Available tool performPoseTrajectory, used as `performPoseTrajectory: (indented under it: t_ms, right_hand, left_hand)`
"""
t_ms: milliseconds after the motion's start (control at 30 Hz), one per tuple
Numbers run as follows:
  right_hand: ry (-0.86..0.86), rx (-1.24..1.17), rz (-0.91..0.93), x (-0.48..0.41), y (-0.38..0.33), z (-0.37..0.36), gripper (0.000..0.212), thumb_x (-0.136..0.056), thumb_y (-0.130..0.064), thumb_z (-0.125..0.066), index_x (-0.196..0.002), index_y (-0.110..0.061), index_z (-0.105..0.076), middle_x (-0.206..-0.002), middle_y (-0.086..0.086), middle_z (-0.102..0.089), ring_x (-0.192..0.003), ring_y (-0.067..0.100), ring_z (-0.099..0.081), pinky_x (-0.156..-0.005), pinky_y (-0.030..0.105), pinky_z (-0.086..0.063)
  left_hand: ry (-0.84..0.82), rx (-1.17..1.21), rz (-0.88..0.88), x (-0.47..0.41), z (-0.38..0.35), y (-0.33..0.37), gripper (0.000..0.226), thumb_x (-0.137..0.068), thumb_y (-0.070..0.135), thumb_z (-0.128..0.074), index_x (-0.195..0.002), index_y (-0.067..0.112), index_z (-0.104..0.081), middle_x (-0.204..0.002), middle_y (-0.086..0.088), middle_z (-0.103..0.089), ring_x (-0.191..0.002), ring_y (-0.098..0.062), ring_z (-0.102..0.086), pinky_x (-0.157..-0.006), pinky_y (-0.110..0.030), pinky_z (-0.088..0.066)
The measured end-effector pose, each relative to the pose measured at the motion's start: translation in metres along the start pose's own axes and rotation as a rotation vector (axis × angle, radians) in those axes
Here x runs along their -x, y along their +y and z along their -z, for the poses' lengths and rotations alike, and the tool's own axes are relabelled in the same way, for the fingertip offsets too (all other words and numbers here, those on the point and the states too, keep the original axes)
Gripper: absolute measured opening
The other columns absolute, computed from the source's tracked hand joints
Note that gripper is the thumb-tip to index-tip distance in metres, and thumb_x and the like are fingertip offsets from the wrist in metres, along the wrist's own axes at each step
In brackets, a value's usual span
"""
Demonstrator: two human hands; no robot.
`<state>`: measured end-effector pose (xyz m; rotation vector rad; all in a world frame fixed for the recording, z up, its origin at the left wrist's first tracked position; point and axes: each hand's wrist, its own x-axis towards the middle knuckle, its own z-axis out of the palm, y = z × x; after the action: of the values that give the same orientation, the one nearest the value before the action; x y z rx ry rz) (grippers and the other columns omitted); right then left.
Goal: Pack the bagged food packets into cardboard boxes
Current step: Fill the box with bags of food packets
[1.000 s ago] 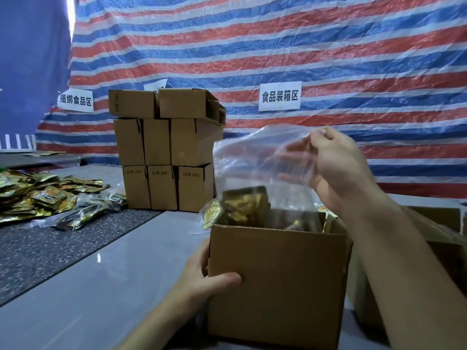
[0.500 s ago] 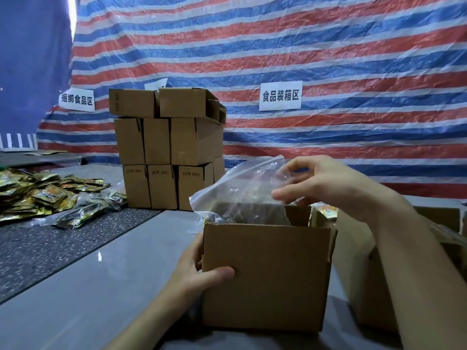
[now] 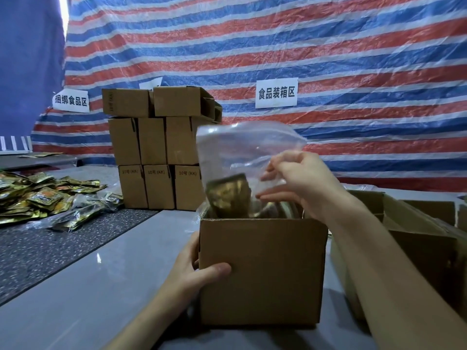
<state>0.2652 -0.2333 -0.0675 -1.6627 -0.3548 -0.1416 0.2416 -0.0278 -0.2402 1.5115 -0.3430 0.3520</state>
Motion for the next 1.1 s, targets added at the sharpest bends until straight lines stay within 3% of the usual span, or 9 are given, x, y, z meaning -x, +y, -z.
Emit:
performPoseTrajectory:
  t_ms: [133, 267, 367, 467, 600, 733, 867, 967, 1100]
  right_hand:
    - [0.118, -0.166, 0.005, -0.002, -0.005, 0.003, 0.016, -0.105, -0.011, -0.048, -0.105, -0.006, -0.064, -0.105, 0.015, -0.069, -0.077, 0.03, -0.076, -0.074, 0.042, -0.064]
    - [-0.071, 0.351, -0.032, 0.002, -0.001, 0.023, 0.019, -0.097, -0.028, -0.065, -0.095, -0.01, -0.073, -0.089, 0.004, -0.077, -0.062, 0.018, -0.074, -0.052, 0.025, -0.057]
    - [-0.053, 0.547, 0.056, 0.003, -0.002, 0.037, 0.02, -0.086, -0.038, -0.076, -0.079, -0.02, -0.08, -0.077, -0.009, -0.077, -0.065, 0.013, -0.063, -0.057, 0.025, -0.046]
    - [-0.075, 0.454, 0.118, 0.002, -0.005, 0.044, 0.013, -0.079, -0.037, -0.081, -0.076, -0.025, -0.082, -0.079, -0.012, -0.076, -0.08, 0.013, -0.063, -0.063, 0.027, -0.045]
    - [-0.178, 0.378, 0.143, 0.001, -0.004, 0.043, 0.01, -0.082, -0.023, -0.079, -0.091, -0.02, -0.079, -0.093, -0.009, -0.078, -0.091, 0.009, -0.072, -0.078, 0.031, -0.054]
    - [-0.277, -0.124, 0.129, 0.002, -0.01, 0.041, 0.026, -0.078, -0.007, -0.068, -0.102, 0.0, -0.061, -0.1, 0.016, -0.077, -0.081, 0.035, -0.076, -0.065, 0.037, -0.063]
    - [-0.356, -0.261, 0.045, 0.003, -0.015, 0.041, 0.031, -0.094, 0.007, -0.052, -0.124, 0.0, -0.051, -0.104, 0.022, -0.075, -0.08, 0.038, -0.076, -0.056, 0.032, -0.061]
    - [-0.243, -0.079, -0.027, 0.0, -0.009, 0.039, 0.019, -0.095, 0.006, -0.055, -0.114, 0.007, -0.054, -0.107, 0.023, -0.072, -0.085, 0.038, -0.075, -0.055, 0.033, -0.062]
    - [-0.031, 0.593, -0.077, -0.005, 0.007, 0.034, 0.03, -0.086, -0.002, -0.074, -0.112, -0.008, -0.061, -0.098, 0.013, -0.067, -0.069, 0.024, -0.075, -0.062, 0.034, -0.063]
  left_hand:
    - [-0.019, 0.018, 0.01, 0.0, 0.001, 0.001, 0.072, -0.057, 0.035, -0.086, -0.123, 0.019, -0.063, -0.114, -0.007, -0.076, -0.102, -0.023, -0.074, -0.077, -0.03, -0.059]
    - [-0.031, 0.003, 0.019, 0.0, 0.001, 0.002, 0.075, -0.057, 0.037, -0.085, -0.126, 0.02, -0.061, -0.116, -0.006, -0.075, -0.106, -0.024, -0.072, -0.08, -0.033, -0.059]
    - [-0.022, 0.016, 0.025, 0.001, 0.001, 0.002, 0.074, -0.057, 0.037, -0.086, -0.125, 0.021, -0.062, -0.115, -0.007, -0.075, -0.105, -0.026, -0.073, -0.078, -0.031, -0.059]
    - [-0.026, 0.038, 0.03, 0.001, 0.0, 0.001, 0.062, -0.058, 0.035, -0.087, -0.117, 0.029, -0.069, -0.115, -0.009, -0.075, -0.103, -0.027, -0.074, -0.077, -0.031, -0.059]
    - [-0.024, 0.029, 0.026, 0.001, 0.0, 0.002, 0.06, -0.058, 0.039, -0.09, -0.115, 0.033, -0.07, -0.116, -0.011, -0.074, -0.106, -0.03, -0.072, -0.081, -0.036, -0.059]
    - [-0.019, 0.032, 0.035, 0.0, 0.0, 0.002, 0.067, -0.053, 0.045, -0.095, -0.114, 0.032, -0.071, -0.114, -0.009, -0.075, -0.103, -0.026, -0.074, -0.077, -0.031, -0.06]
    - [-0.01, -0.015, 0.036, -0.002, 0.002, -0.002, 0.078, -0.053, 0.038, -0.087, -0.124, 0.017, -0.061, -0.111, -0.004, -0.077, -0.101, -0.021, -0.074, -0.077, -0.028, -0.059]
    - [-0.024, -0.024, 0.027, -0.001, 0.003, -0.003, 0.077, -0.056, 0.037, -0.086, -0.126, 0.015, -0.06, -0.114, -0.007, -0.076, -0.104, -0.023, -0.073, -0.079, -0.031, -0.059]
    - [-0.026, -0.027, 0.027, -0.002, 0.002, -0.002, 0.077, -0.057, 0.038, -0.084, -0.127, 0.017, -0.061, -0.116, -0.007, -0.075, -0.106, -0.025, -0.072, -0.081, -0.034, -0.059]
